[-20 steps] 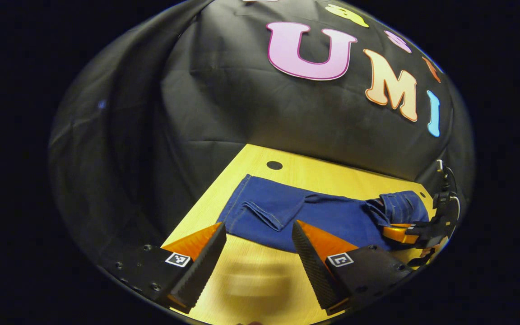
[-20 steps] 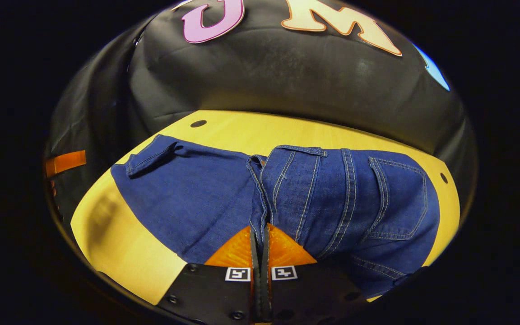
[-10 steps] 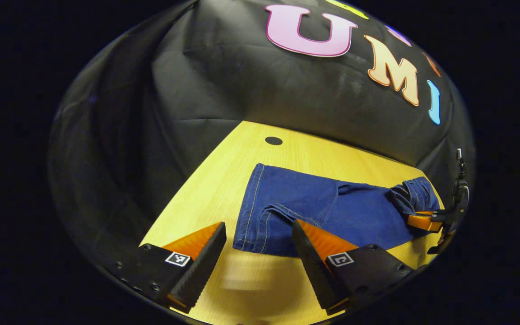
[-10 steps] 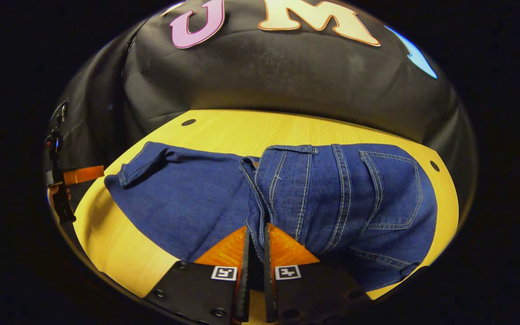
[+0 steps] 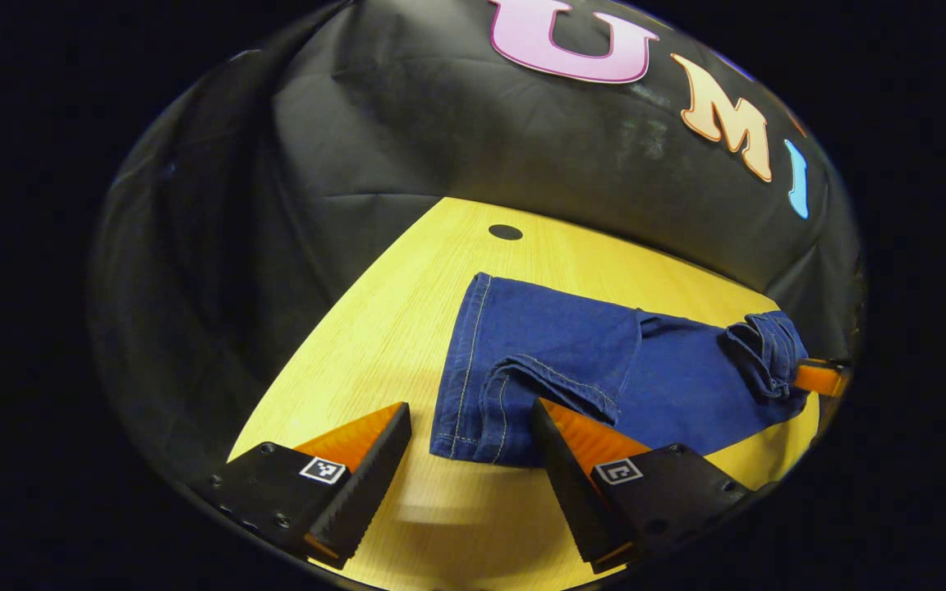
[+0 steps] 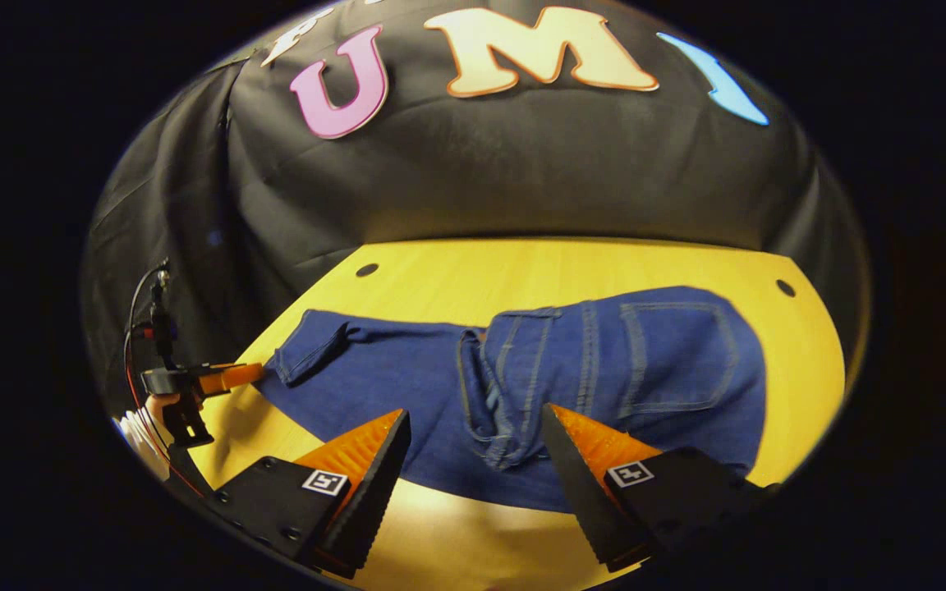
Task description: Grasp the waist and the cuffs of the jeans and fold them to make the two legs overlap; first hold the waist and fold one-third of the jeans toward the cuffs, then hold the cuffs and fold the remaining one-third in the same direction to finish folding.
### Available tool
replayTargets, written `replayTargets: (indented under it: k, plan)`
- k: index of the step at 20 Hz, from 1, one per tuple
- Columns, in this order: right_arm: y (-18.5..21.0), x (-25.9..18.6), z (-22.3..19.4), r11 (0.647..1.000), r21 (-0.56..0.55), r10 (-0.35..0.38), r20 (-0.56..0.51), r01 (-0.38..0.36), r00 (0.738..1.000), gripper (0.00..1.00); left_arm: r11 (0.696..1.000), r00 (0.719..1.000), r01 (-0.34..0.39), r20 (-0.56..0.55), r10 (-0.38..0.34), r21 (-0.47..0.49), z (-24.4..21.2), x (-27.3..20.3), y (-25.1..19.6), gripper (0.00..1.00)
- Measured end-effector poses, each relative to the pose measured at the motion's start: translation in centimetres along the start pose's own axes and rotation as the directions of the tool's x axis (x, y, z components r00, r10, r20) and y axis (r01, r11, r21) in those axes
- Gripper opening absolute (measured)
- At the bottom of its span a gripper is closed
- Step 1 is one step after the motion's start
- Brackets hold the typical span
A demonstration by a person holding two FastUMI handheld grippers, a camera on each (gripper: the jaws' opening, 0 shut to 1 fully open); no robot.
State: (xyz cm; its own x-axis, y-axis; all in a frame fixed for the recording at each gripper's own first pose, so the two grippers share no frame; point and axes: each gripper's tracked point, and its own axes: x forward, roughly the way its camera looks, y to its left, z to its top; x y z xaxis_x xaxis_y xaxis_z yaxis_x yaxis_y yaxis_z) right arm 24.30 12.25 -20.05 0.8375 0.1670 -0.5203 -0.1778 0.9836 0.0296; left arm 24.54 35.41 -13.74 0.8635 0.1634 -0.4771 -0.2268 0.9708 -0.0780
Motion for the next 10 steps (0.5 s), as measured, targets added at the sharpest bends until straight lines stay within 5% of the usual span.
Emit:
replayTargets:
  k: [10]
  plan:
    - [-7.3,-8.3,0.3,0.981,0.089,-0.173,0.015,0.171,0.985,0.98,0.999,1.0,-0.012,-0.006,0.012,0.032,-1.2,0.4,0.0,0.93]
